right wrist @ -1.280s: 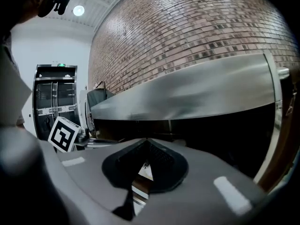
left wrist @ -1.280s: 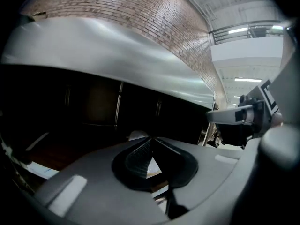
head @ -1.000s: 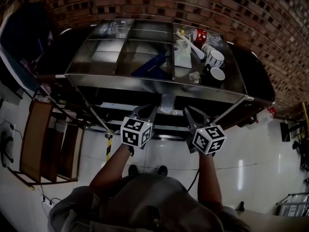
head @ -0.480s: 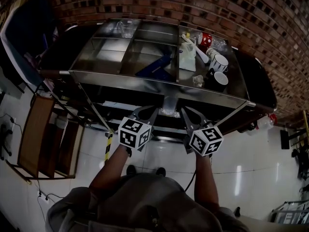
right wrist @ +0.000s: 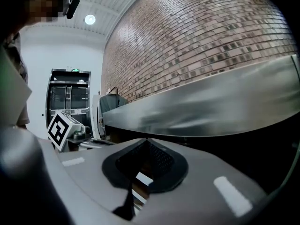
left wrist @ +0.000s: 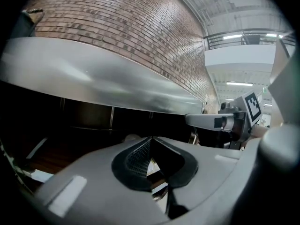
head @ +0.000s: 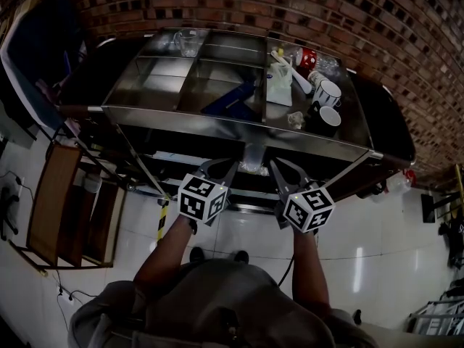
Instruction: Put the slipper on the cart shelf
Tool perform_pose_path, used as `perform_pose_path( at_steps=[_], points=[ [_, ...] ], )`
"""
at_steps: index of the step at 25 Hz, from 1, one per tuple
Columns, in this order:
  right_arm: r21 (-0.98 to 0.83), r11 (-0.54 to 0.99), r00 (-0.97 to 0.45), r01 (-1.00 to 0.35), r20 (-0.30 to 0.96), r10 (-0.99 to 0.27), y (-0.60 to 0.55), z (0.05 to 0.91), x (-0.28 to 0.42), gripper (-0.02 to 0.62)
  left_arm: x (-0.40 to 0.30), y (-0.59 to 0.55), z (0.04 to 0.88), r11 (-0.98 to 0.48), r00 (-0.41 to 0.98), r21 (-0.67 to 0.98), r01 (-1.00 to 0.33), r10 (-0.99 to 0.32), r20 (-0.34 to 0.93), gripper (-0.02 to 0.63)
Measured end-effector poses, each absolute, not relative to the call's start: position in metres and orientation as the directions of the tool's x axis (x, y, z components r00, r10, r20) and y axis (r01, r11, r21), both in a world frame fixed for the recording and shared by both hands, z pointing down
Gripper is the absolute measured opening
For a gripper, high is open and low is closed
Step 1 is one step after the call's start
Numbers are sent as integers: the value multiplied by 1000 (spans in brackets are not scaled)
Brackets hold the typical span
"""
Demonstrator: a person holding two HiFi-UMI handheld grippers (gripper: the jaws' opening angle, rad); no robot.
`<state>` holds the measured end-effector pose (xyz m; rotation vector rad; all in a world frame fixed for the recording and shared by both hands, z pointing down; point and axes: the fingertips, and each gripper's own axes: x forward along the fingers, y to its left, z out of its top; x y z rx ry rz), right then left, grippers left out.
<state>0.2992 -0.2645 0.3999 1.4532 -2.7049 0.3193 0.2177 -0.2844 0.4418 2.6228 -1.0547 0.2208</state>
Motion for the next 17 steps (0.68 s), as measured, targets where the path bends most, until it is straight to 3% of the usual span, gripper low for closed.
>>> perform_pose_path(
  at_steps=[17],
  points=[
    [-155, 538, -557, -829, 138, -819, -266, 399, 299, 0, 222, -283, 452, -682, 718, 231, -694, -635, 284, 8]
  ],
)
